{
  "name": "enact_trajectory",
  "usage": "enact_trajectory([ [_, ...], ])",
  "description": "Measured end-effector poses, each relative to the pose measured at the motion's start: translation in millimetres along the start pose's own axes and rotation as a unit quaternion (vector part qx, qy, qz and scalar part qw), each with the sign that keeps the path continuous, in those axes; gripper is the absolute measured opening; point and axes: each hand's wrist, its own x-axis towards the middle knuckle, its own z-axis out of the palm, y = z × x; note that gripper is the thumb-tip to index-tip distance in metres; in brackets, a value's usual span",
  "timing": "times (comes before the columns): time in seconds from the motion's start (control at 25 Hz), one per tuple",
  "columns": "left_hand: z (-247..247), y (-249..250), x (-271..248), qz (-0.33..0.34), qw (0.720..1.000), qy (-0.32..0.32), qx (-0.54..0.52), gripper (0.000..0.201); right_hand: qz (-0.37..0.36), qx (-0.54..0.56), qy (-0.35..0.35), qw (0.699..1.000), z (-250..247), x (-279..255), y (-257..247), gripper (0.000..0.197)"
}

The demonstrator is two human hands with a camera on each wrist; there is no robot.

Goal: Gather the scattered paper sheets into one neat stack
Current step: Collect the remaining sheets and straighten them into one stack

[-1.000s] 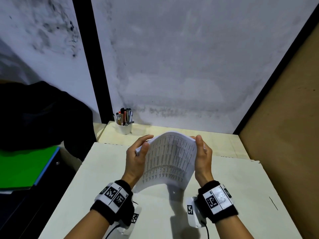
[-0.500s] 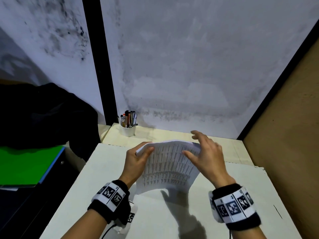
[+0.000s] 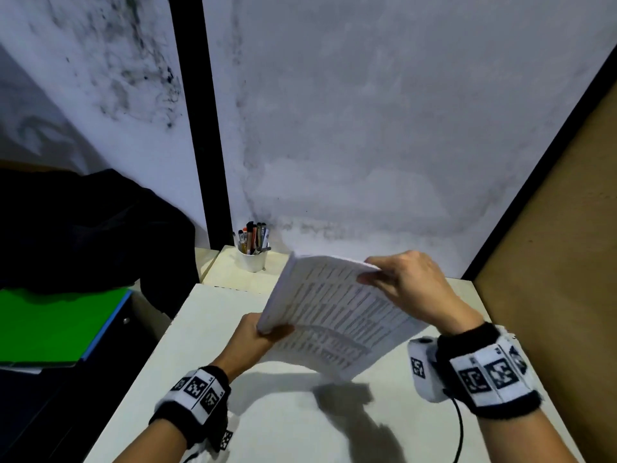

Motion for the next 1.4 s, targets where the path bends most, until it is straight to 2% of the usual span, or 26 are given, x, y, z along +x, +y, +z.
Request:
enact_trajectory([
  [0.04, -8.3, -9.1, -1.0, -0.012, 1.000, -0.010, 0.018, 0.047, 0.014, 0.057, 0.021, 0.998, -9.2, -5.3, 10.4, 0.029],
  [0.12, -22.3, -16.8, -2.9, -0.009, 1.000, 0.013, 0.014, 0.045, 0.050, 0.169, 0.066, 0.982, -22.3, -13.9, 37.1, 0.007],
  [0.16, -29.0, -15.5, -2.7, -0.007, 0.999, 0.039, -0.016, 0.043, 0.067, 0.230, 0.082, 0.968, -22.5, -18.7, 50.8, 0.014],
  [0.2, -34.9, -11.8, -1.2, -0.003, 0.995, 0.067, -0.069, 0.044, 0.092, 0.284, 0.110, 0.948, -17.8, -23.7, 62.3, 0.029],
  [0.24, -38.7, -7.1, 1.2, 0.003, 0.986, 0.088, -0.139, 0.047, 0.121, 0.339, 0.132, 0.923, -10.0, -28.2, 70.5, 0.035],
  [0.28, -41.1, -3.6, 5.0, 0.011, 0.972, 0.096, -0.216, 0.053, 0.147, 0.394, 0.149, 0.895, -2.1, -30.9, 73.5, 0.029],
  [0.32, -41.5, 0.7, 8.5, 0.016, 0.955, 0.095, -0.280, 0.062, 0.167, 0.449, 0.156, 0.864, 7.4, -35.4, 74.5, 0.011],
  [0.36, -40.6, 6.2, 11.3, 0.021, 0.944, 0.087, -0.318, 0.069, 0.183, 0.484, 0.165, 0.839, 17.5, -40.4, 71.6, 0.022],
  [0.4, -38.7, 11.3, 13.2, 0.027, 0.943, 0.083, -0.322, 0.072, 0.195, 0.500, 0.170, 0.826, 31.4, -45.2, 72.0, 0.040],
  [0.44, -35.7, 14.9, 13.6, 0.034, 0.950, 0.079, -0.299, 0.073, 0.207, 0.514, 0.176, 0.814, 44.9, -50.3, 73.5, 0.044],
  [0.52, -31.3, 16.2, 7.3, 0.040, 0.969, 0.089, -0.226, 0.059, 0.230, 0.537, 0.169, 0.794, 70.5, -60.7, 75.8, 0.019],
  [0.56, -29.2, 13.8, 4.2, 0.032, 0.975, 0.105, -0.194, 0.044, 0.243, 0.535, 0.161, 0.793, 81.5, -64.9, 76.9, 0.011],
  [0.64, -24.6, 1.3, -0.2, 0.009, 0.981, 0.127, -0.144, 0.012, 0.279, 0.512, 0.145, 0.799, 103.6, -74.9, 80.6, 0.016],
  [0.68, -22.3, -7.7, -3.1, -0.007, 0.984, 0.130, -0.124, 0.006, 0.301, 0.506, 0.148, 0.795, 112.7, -79.5, 80.2, 0.016],
  [0.72, -20.2, -16.4, -7.0, -0.024, 0.986, 0.124, -0.111, 0.005, 0.322, 0.506, 0.151, 0.786, 120.4, -83.2, 80.0, 0.015],
  [0.84, -16.5, -37.0, -18.4, -0.064, 0.989, 0.099, -0.095, 0.044, 0.380, 0.514, 0.129, 0.758, 145.1, -94.8, 76.7, 0.013],
  [0.88, -15.8, -41.5, -20.1, -0.069, 0.989, 0.090, -0.091, 0.050, 0.397, 0.512, 0.120, 0.752, 152.0, -98.4, 75.0, 0.014],
  [1.16, -9.2, -43.3, -25.1, -0.063, 0.990, 0.070, -0.106, 0.011, 0.445, 0.505, 0.117, 0.730, 171.6, -105.7, 78.3, 0.013],
  [1.28, -9.6, -46.5, -29.4, -0.054, 0.993, 0.077, -0.066, 0.019, 0.457, 0.495, 0.093, 0.733, 182.2, -111.8, 80.7, 0.005],
  [1.4, -25.6, -43.3, -30.1, -0.028, 0.996, 0.085, -0.012, 0.019, 0.442, 0.462, 0.102, 0.762, 170.9, -104.6, 78.8, 0.005],
])
